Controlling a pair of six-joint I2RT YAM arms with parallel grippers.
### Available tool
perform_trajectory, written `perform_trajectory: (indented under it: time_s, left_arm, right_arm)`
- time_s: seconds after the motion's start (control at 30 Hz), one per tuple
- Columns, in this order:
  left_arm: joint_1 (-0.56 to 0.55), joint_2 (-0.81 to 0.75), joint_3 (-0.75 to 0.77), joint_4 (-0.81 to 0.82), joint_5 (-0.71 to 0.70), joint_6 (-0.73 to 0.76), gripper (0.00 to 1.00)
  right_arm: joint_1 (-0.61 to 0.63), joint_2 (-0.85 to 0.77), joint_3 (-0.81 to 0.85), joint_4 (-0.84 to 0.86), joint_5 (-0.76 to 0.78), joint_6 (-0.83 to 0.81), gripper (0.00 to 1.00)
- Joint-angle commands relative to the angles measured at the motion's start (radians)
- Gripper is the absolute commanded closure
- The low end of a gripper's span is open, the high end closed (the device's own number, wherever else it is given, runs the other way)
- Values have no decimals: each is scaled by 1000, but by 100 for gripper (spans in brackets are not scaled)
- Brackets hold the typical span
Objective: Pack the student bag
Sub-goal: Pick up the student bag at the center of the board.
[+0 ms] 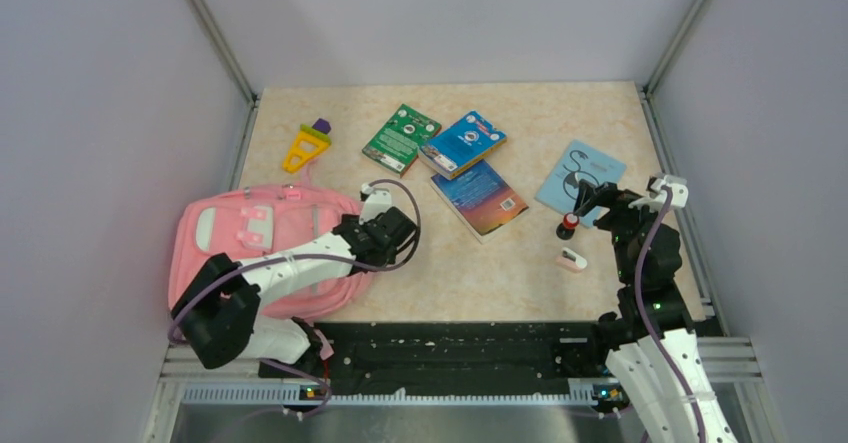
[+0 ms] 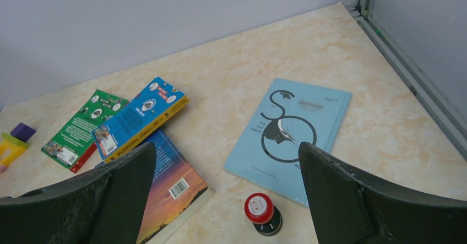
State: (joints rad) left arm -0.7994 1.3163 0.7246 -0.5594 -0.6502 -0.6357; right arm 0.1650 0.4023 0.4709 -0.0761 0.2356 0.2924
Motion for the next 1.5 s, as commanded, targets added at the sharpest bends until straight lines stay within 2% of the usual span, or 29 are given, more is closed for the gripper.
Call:
perform_trajectory:
  time_s: [0.0,0.13,0.2,0.33,0.43,0.63,0.83,1.0,1.17,1.37,1.47]
  left_arm:
    - [-19,85,76,-33,-61,-63,27]
    - [-28,126,95,-66,-92,-93,41]
    - [-31,125,97,-70,-95,-98,53]
    - [-35,73,105,-71,-80,-101,84]
    - [-37,-14,116,-57,-33,-86,100]
    - [-37,-250,123,61,77,16,100]
    - [-37,-359,226,93,146,132,100]
    - [-35,-371,376,100,262,198,100]
    - [-34,-320,522,105,363,242,100]
    - [-32,-270,636,130,401,286,100]
    - [-31,-265,654,146,383,301,100]
  right_arm:
    - [-2,1,28,2,18,6,2]
    - [-2,3,24,4,19,6,2]
    - [-2,4,22,6,18,7,2]
    - [-2,8,23,7,16,7,2]
    - [-2,12,25,6,16,10,2]
    - [-2,22,33,5,4,6,2]
    - [-1,58,55,11,-81,-17,2]
    - [-2,169,128,18,-240,-35,2]
    - [-2,340,271,-49,-421,-11,2]
    - [7,461,342,5,-712,89,2]
    - [51,488,355,38,-765,115,2]
